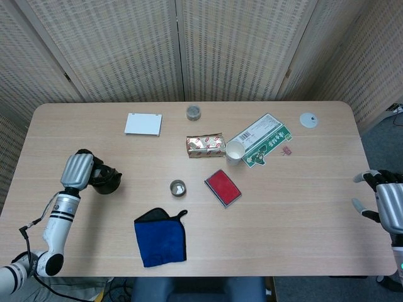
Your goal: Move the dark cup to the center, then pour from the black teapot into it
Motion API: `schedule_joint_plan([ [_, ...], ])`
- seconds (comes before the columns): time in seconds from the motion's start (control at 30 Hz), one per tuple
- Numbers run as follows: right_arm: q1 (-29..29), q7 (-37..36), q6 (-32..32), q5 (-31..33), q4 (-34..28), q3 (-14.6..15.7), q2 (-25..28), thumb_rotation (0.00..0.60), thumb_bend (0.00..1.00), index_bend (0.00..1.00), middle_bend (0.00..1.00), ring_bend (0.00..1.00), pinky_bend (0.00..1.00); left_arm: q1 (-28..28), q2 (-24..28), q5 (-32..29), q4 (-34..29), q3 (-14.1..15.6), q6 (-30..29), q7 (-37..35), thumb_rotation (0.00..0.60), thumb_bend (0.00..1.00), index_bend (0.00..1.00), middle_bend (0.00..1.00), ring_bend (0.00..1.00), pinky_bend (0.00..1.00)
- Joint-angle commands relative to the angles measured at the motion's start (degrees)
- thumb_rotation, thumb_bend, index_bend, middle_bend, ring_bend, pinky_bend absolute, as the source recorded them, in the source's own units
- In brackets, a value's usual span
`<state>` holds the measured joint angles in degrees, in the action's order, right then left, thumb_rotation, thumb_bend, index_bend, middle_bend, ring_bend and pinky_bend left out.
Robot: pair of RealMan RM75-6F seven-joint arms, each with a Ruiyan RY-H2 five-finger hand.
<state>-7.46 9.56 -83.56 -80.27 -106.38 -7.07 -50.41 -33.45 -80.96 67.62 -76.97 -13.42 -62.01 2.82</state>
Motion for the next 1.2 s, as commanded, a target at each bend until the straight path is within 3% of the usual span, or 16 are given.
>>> schedule_joint_plan([
  [0.03, -0.01, 0.18, -0.20, 0.08, -0.10, -0.21, 0.10, 0.600, 0.19, 0.44, 0.40, 0.32, 0.37, -0.19, 0.17, 0.49, -0.17, 0.08, 0.14, -0.20, 0.509, 0.34, 1.00, 1.00, 0.96, 0.27],
  [1.2, 1.10, 1.04, -0.76, 0.81, -0.61, 0.17, -0.20, 0.600, 0.19, 0.44, 0.40, 0.32, 0.37, -4.95, -4.48, 7.94, 0.84, 2.43, -0.46, 6.43, 0.538, 0.36, 1.00, 1.00, 0.97, 0.32],
])
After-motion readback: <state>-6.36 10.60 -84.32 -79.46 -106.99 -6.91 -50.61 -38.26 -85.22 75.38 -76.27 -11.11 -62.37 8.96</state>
